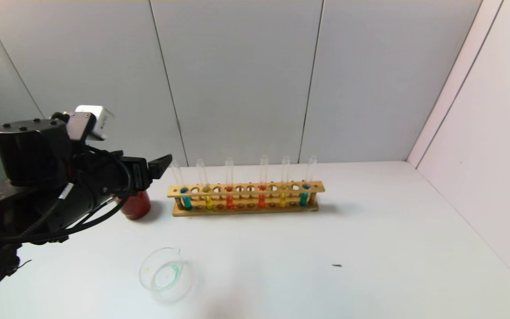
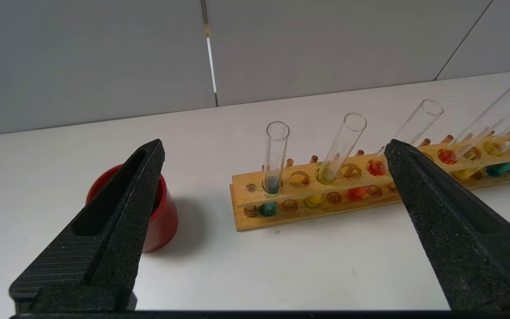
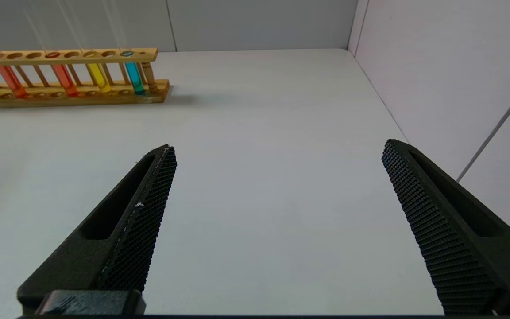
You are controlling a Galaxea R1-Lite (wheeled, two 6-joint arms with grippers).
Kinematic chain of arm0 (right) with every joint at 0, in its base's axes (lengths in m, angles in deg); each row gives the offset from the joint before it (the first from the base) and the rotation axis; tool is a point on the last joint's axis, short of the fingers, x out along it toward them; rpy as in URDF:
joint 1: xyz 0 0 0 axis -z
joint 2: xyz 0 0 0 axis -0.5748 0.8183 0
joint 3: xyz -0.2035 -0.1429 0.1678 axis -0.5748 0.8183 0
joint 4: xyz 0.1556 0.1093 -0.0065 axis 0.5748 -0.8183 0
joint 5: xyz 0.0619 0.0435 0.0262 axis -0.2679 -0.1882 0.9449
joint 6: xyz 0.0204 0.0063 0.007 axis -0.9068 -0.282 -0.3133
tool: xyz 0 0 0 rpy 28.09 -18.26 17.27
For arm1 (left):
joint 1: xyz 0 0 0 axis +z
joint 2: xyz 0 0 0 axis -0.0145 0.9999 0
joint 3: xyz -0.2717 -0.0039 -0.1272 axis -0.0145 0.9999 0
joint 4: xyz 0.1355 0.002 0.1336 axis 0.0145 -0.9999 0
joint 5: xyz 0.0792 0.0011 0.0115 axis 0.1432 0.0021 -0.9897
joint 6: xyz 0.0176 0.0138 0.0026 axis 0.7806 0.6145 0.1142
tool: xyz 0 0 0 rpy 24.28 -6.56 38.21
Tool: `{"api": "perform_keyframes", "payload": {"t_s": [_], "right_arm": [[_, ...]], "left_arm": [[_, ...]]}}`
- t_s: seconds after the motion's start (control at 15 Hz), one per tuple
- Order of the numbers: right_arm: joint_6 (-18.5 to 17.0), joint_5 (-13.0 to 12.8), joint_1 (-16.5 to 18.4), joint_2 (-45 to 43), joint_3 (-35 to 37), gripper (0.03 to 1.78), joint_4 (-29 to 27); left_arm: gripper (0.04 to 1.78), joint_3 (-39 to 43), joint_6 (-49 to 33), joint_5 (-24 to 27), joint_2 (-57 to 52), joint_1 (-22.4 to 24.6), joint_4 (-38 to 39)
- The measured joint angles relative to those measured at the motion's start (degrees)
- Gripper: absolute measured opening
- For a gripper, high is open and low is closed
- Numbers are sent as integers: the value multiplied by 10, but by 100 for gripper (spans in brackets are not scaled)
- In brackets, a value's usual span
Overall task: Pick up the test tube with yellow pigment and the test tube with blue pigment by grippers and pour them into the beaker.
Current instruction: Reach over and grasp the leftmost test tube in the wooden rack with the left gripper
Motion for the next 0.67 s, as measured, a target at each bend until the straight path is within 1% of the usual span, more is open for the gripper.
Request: {"api": "perform_keyframes", "payload": {"t_s": [0.07,0.27,0.67], "right_arm": [[0,0,0,0,0,170,0],[0,0,0,0,0,170,0],[0,0,0,0,0,170,0]], "left_arm": [[175,0,-1,-1,21,-1,18],[175,-8,-14,-4,70,-1,29],[175,-10,-36,-15,134,4,85]]}}
